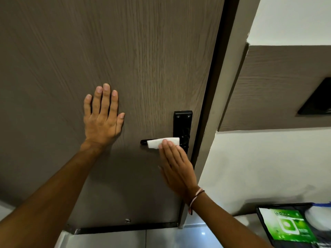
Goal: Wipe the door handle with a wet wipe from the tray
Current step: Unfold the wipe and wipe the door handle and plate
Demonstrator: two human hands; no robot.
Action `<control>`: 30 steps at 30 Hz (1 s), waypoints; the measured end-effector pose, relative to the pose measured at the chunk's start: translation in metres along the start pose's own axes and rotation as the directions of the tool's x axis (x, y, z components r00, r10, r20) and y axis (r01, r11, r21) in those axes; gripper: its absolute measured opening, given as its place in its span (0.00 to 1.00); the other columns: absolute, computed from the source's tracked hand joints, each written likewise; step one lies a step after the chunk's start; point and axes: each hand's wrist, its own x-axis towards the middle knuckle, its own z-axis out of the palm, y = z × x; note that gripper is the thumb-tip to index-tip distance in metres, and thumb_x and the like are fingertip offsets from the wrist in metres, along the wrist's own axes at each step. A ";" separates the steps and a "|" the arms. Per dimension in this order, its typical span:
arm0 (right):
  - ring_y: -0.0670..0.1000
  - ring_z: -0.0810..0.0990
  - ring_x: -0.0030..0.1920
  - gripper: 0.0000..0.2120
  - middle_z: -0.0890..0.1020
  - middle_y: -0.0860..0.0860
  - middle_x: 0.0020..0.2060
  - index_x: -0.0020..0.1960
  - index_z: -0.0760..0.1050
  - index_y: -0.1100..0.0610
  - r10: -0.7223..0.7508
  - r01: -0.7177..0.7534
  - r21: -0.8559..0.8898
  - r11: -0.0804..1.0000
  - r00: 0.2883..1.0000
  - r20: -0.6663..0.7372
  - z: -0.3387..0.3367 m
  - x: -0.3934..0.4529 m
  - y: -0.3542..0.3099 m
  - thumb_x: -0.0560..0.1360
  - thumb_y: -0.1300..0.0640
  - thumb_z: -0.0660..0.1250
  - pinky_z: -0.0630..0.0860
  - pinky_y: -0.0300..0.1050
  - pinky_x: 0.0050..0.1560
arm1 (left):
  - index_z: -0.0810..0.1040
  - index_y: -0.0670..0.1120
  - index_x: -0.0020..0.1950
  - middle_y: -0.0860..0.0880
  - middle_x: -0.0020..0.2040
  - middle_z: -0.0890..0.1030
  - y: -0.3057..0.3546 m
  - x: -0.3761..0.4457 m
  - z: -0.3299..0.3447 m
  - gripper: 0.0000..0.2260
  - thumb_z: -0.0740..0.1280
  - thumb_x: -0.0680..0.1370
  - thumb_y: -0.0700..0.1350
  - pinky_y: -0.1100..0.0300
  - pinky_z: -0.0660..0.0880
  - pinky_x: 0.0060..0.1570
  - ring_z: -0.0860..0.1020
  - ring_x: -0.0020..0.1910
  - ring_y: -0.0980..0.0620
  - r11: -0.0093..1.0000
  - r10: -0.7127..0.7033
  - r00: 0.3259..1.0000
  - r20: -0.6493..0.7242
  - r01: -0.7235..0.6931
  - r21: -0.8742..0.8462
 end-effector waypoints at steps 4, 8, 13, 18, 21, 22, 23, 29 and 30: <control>0.61 0.51 0.80 0.45 0.59 0.61 0.79 0.82 0.47 0.63 0.118 -0.118 -0.024 0.993 0.993 0.028 0.004 -0.021 0.029 0.79 0.46 0.69 0.43 0.56 0.81 | 0.45 0.41 0.85 0.46 0.85 0.37 0.001 0.001 0.000 0.30 0.50 0.86 0.53 0.47 0.39 0.83 0.39 0.85 0.47 1.000 0.002 1.000 -0.008 -0.002 0.002; 0.63 0.58 0.78 0.44 0.61 0.63 0.77 0.80 0.51 0.63 0.213 -0.213 0.005 0.977 0.976 0.036 0.008 -0.029 0.035 0.78 0.44 0.72 0.49 0.57 0.79 | 0.45 0.41 0.84 0.46 0.85 0.37 0.001 0.000 0.002 0.30 0.50 0.86 0.53 0.47 0.39 0.83 0.38 0.84 0.47 1.000 0.005 1.000 -0.008 -0.005 -0.001; 0.63 0.61 0.77 0.39 0.62 0.62 0.77 0.81 0.53 0.64 0.163 -0.162 0.061 0.985 0.986 -0.013 0.009 -0.013 0.005 0.81 0.45 0.66 0.51 0.58 0.78 | 0.47 0.40 0.84 0.38 0.85 0.46 -0.001 -0.001 0.004 0.30 0.49 0.86 0.53 0.46 0.40 0.83 0.39 0.85 0.46 1.000 0.003 1.000 -0.013 -0.003 0.029; 0.63 0.66 0.75 0.36 0.65 0.62 0.75 0.79 0.56 0.64 0.243 -0.239 0.082 0.967 0.969 -0.042 0.008 -0.016 0.002 0.80 0.48 0.66 0.54 0.59 0.77 | 0.49 0.39 0.84 0.32 0.78 0.63 0.000 -0.002 0.005 0.30 0.50 0.86 0.53 0.46 0.40 0.83 0.40 0.85 0.45 1.000 -0.002 1.000 -0.016 0.002 0.030; 0.66 0.73 0.72 0.43 0.71 0.66 0.73 0.78 0.57 0.65 0.389 -0.386 0.131 0.913 0.921 0.007 0.010 -0.023 0.009 0.74 0.50 0.77 0.64 0.60 0.74 | 0.47 0.39 0.84 0.36 0.82 0.56 0.001 0.000 0.003 0.30 0.50 0.86 0.53 0.46 0.40 0.83 0.39 0.85 0.46 1.000 0.013 1.000 -0.011 -0.013 0.025; 0.66 0.74 0.72 0.44 0.73 0.66 0.73 0.77 0.59 0.65 0.406 -0.406 0.139 0.903 0.913 0.026 0.010 -0.024 0.010 0.73 0.50 0.79 0.65 0.60 0.73 | 0.47 0.40 0.84 0.39 0.84 0.50 0.001 0.000 0.002 0.30 0.49 0.86 0.53 0.46 0.40 0.83 0.39 0.85 0.46 1.000 0.016 1.000 -0.011 -0.015 0.024; 0.66 0.74 0.72 0.45 0.73 0.65 0.73 0.77 0.60 0.65 0.406 -0.406 0.142 0.903 0.913 0.037 0.011 -0.024 0.010 0.72 0.49 0.80 0.64 0.60 0.73 | 0.46 0.40 0.84 0.41 0.85 0.43 0.001 0.000 0.002 0.30 0.49 0.87 0.54 0.46 0.39 0.83 0.39 0.85 0.47 1.000 0.016 1.000 -0.009 -0.016 0.023; 0.63 0.62 0.78 0.43 0.64 0.62 0.77 0.80 0.54 0.62 0.349 -0.344 0.113 0.932 0.937 -0.027 0.007 -0.022 0.002 0.76 0.48 0.74 0.53 0.57 0.80 | 0.45 0.41 0.85 0.45 0.85 0.37 -0.001 0.000 0.004 0.30 0.48 0.86 0.54 0.47 0.40 0.83 0.39 0.85 0.47 1.000 0.014 0.999 -0.032 -0.014 0.018; 0.62 0.58 0.80 0.41 0.64 0.62 0.77 0.80 0.55 0.63 0.329 -0.324 0.108 0.940 0.944 -0.035 0.005 -0.021 -0.002 0.78 0.48 0.72 0.50 0.56 0.82 | 0.45 0.41 0.84 0.45 0.85 0.37 -0.001 0.000 0.004 0.30 0.48 0.86 0.54 0.47 0.39 0.83 0.38 0.85 0.47 1.000 0.012 0.999 -0.030 -0.011 0.015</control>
